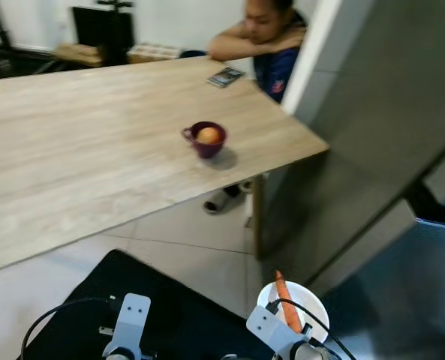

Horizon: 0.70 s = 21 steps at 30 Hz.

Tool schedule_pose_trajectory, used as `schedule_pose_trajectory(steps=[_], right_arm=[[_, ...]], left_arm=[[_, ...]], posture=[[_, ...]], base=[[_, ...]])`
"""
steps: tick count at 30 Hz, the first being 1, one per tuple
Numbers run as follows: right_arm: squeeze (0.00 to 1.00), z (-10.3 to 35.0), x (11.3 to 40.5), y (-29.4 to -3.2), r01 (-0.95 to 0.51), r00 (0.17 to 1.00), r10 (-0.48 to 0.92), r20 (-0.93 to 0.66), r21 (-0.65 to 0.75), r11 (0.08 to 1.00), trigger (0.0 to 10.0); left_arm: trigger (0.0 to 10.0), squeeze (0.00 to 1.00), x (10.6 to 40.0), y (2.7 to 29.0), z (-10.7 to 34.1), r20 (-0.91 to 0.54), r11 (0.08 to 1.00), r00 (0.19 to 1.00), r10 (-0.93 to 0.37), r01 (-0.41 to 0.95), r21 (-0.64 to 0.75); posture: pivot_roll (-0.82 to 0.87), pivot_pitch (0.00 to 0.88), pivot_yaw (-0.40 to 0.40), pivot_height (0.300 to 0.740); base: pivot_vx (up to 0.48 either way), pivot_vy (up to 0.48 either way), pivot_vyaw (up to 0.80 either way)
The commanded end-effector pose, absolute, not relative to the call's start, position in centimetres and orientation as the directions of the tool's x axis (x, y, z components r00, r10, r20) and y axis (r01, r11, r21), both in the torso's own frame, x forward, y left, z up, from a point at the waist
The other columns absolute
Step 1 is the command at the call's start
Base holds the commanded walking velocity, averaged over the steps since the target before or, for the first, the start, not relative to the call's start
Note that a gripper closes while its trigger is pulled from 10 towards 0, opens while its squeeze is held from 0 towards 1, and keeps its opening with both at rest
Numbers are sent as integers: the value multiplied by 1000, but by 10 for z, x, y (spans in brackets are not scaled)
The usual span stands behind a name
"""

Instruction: Restocking fridge

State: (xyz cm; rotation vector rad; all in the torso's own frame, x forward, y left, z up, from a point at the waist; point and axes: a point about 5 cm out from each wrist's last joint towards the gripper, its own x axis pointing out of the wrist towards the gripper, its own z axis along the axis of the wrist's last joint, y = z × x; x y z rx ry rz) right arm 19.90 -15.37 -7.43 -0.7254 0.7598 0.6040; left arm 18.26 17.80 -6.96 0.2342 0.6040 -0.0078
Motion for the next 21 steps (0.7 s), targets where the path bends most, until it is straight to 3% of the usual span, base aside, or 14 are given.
schedule_pose_trajectory(steps=[1, 21], right_arm=[[0, -74, 199, -157, -689, 598, 209, -774, -363, 627, 10000], [0, -74, 200, -155, -668, 613, 207, -763, -359, 652, 10000]], left_arm=[[10000, 0, 179, 173, -73, -579, 974, 814, 52, 87, 209], [10000, 0, 183, 170, -66, -514, 974, 857, 32, 90, 210]], posture=[[-70, 92, -73, 740], [-65, 88, -65, 740]], base=[[0, 0, -800], [0, 0, -800]])
